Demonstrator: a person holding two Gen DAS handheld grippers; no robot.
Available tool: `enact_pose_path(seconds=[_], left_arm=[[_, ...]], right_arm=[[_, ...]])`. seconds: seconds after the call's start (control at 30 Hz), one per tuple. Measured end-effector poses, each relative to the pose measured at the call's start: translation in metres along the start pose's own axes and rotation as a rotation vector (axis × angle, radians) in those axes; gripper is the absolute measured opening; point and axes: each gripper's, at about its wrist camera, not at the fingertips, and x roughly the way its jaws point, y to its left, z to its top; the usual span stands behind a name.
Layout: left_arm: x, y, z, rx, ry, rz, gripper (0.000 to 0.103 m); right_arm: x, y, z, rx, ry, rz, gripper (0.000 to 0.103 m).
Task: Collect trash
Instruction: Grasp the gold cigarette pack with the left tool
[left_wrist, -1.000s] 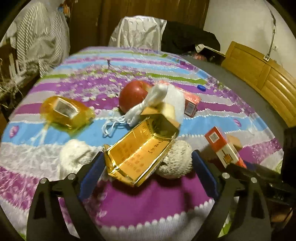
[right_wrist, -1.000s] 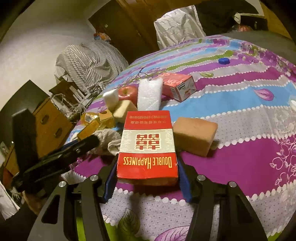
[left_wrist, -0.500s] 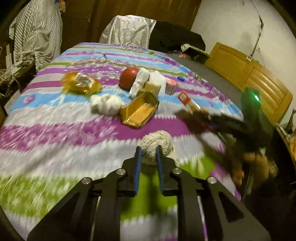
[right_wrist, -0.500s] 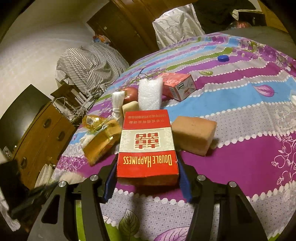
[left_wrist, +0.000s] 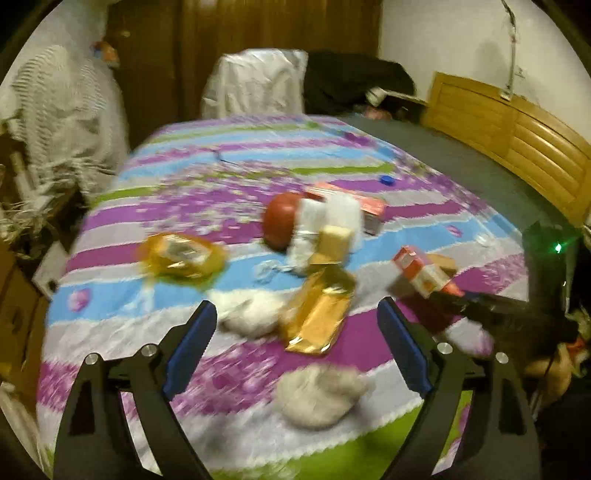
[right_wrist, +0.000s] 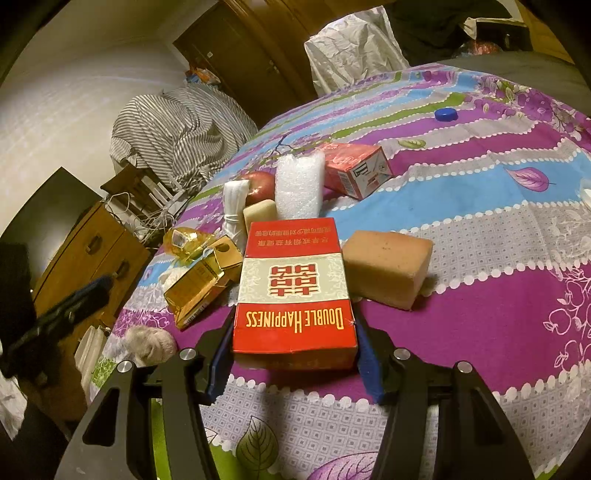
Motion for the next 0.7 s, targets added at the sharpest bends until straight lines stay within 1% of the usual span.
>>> enact_pose_path(seconds=[0.03, 0.1, 0.13, 0.2, 0.23, 0.27, 0.3, 0.33, 0.4, 0.5, 0.53, 0.6, 0.63, 0.7], left_arm=[[0.011, -0.009, 0.006, 0.051, 0.033, -0.013, 0.085], [0.032, -0.028, 0.01, 0.181, 0.073, 0.005, 0.085], [0.047, -0.037, 0.009, 0.252, 0.111, 0.023, 0.085], [0.073, -0.046, 0.003, 0.309, 0.193, 0.024, 0.085], [0.087, -0.049, -0.002, 0.345, 0.229, 0.038, 0.074], [0.093, -0.049, -0.005, 0.365, 0.234, 0.061, 0.067], [0.097, -0.049, -0.007, 0.381, 0.227, 0.087, 0.053], [0.096, -0.044, -0.007, 0.373, 0.208, 0.071, 0.04], [0.084, -0.036, -0.003, 0.337, 0.185, 0.035, 0.036], [0.049, -0.023, 0.005, 0.276, 0.097, 0.037, 0.036], [0.025, -0.017, 0.006, 0.251, 0.055, 0.04, 0.036], [-0.008, -0.005, 0.004, 0.206, 0.003, 0.046, 0.037], [-0.032, 0.004, 0.0, 0.167, -0.02, 0.056, 0.037], [-0.064, 0.021, -0.011, 0.109, -0.025, 0.102, 0.037]], right_arm=[[0.001, 0.0, 0.0, 0.0, 0.001, 0.0, 0.058], [0.001, 0.0, 0.001, 0.0, 0.001, 0.0, 0.058], [0.001, 0.0, 0.001, 0.0, 0.001, 0.001, 0.058], [0.002, 0.0, 0.001, -0.001, 0.002, -0.002, 0.058], [0.002, 0.0, 0.001, -0.002, 0.002, -0.003, 0.058], [0.003, 0.0, 0.001, -0.003, 0.002, -0.004, 0.058], [0.003, -0.001, 0.001, -0.003, 0.001, -0.004, 0.058], [0.003, -0.001, 0.001, -0.002, 0.0, -0.002, 0.058], [0.004, -0.001, 0.001, -0.001, -0.002, 0.001, 0.058], [0.003, -0.001, 0.001, -0.001, -0.006, 0.002, 0.058], [0.003, 0.0, 0.001, -0.002, -0.01, 0.002, 0.058], [0.0, -0.001, 0.0, -0.004, -0.017, -0.001, 0.058], [-0.001, 0.001, 0.0, -0.01, -0.023, -0.007, 0.058], [-0.003, 0.003, 0.0, -0.021, -0.029, -0.015, 0.058]])
